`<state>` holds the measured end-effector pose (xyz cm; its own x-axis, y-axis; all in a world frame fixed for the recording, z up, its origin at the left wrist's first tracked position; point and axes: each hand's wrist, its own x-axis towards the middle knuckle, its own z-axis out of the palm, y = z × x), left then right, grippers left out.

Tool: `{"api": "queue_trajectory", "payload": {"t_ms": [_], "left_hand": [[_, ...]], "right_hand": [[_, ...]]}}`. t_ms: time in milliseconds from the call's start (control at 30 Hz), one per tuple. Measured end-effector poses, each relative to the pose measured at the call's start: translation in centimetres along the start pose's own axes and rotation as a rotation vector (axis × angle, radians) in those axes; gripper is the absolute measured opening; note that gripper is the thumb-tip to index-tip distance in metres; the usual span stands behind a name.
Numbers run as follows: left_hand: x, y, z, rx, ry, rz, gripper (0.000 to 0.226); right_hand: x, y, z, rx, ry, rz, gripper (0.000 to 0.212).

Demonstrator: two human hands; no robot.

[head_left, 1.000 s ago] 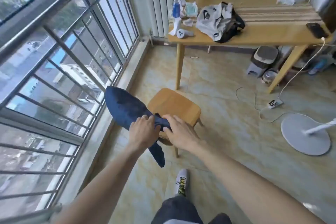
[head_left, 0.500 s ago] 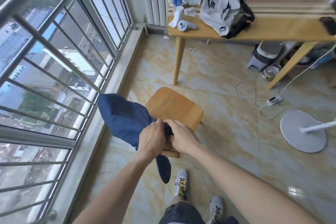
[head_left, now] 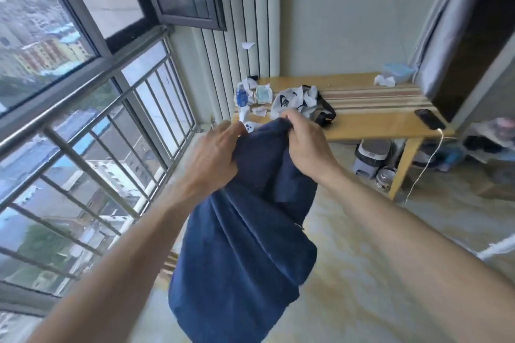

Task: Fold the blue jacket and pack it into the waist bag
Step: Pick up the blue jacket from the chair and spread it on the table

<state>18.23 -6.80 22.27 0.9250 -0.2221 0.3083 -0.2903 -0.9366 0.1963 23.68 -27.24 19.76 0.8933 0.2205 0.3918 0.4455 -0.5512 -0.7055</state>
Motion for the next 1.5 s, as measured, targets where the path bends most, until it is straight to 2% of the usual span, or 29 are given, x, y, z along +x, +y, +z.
{"api": "queue_trajectory", "payload": {"t_ms": [100,200,233,333,433,533,633,800,867,933,1033,1100,1133,1167,1200,1233,1267,1300,1333,1367,1400,1433,1500], "left_hand": [[2.6,3.5,-3.3,0.111,-0.038,-0.028,0.047],[4.6,6.6,-5.0,0.24,-0.04,-0.103,0.036],[5.2,7.7,-5.1,0.27,-0.016,-0.118,0.031],[6.5,11.4,-4.2,0.366,0.088,-0.158,0.026],[7.7,13.9,-2.9,0.403,0.201,-0.188,0.025],[8.8,14.9,-2.2,0.378,0.239,-0.211,0.024],[10.0,15.3,-1.8,0.341,0.251,-0.259,0.027],[12.9,16.6,-0.7,0.276,0.228,-0.308,0.036],[14.2,17.0,0.1,0.275,0.22,-0.307,0.038],[15.6,16.9,0.5,0.287,0.21,-0.279,0.035],[17.9,16.7,0.9,0.299,0.175,-0.287,0.03],[19.9,16.8,1.4,0.371,0.122,-0.292,0.042],[20.9,17.2,1.9,0.395,0.082,-0.299,0.056],[22.1,18.1,2.6,0.365,0.04,-0.293,0.077],[23.7,19.7,3.3,0.223,-0.008,-0.289,0.102],[25.3,21.0,4.2,-0.018,-0.08,-0.277,0.123],[27.4,23.6,5.7,-0.23,-0.13,-0.248,0.132],[29.3,25.7,7.5,-0.346,-0.16,-0.213,0.126],[30.4,26.1,9.2,-0.401,-0.156,-0.118,0.105],[31.4,26.4,10.7,-0.548,-0.09,-0.133,0.079],[33.4,26.2,12.9,-0.659,-0.035,-0.213,0.06],[35.4,26.7,14.3,-0.771,-0.032,-0.271,0.05],[41.8,25.3,15.6,-0.967,0.093,-0.429,0.027]], "right_hand": [[0.8,1.8,-9.3,-0.113,0.047,-0.155,0.019],[0.7,4.5,-17.8,-0.448,-0.02,-0.281,0.05],[0.6,5.6,-19.9,-0.558,-0.04,-0.293,0.053],[0.2,8.5,-24.5,-0.79,-0.047,-0.324,0.045],[-0.4,11.2,-28.6,-0.875,0.05,-0.239,0.041],[-1.4,13.6,-32.8,-0.881,0.191,-0.06,0.032],[-1.8,15.9,-36.4,-0.633,0.318,0.205,0.025],[0.6,19.2,-38.4,0.137,0.483,0.573,0.034],[2.1,20.2,-38.3,0.455,0.53,0.661,0.036],[3.5,20.6,-38.5,0.698,0.574,0.682,0.039],[4.9,20.0,-38.8,0.866,0.614,0.64,0.034],[6.1,19.5,-38.6,0.922,0.596,0.599,0.036],[6.8,19.3,-38.3,0.934,0.575,0.583,0.038],[7.7,18.8,-37.8,0.936,0.533,0.563,0.04],[8.9,18.2,-37.0,0.921,0.475,0.534,0.042],[10.2,17.3,-35.9,0.896,0.397,0.487,0.043],[11.7,16.4,-34.4,0.863,0.296,0.422,0.041],[13.2,15.6,-32.8,0.832,0.181,0.348,0.037],[14.7,15.1,-31.3,0.788,0.046,0.279,0.033],[16.1,15.0,-30.1,0.726,-0.109,0.218,0.036],[17.4,15.8,-29.3,0.664,-0.241,0.171,0.048],[18.6,17.2,-29.2,0.604,-0.306,0.138,0.062],[20.0,21.1,-30.6,0.487,-0.22,0.119,0.077]]}}
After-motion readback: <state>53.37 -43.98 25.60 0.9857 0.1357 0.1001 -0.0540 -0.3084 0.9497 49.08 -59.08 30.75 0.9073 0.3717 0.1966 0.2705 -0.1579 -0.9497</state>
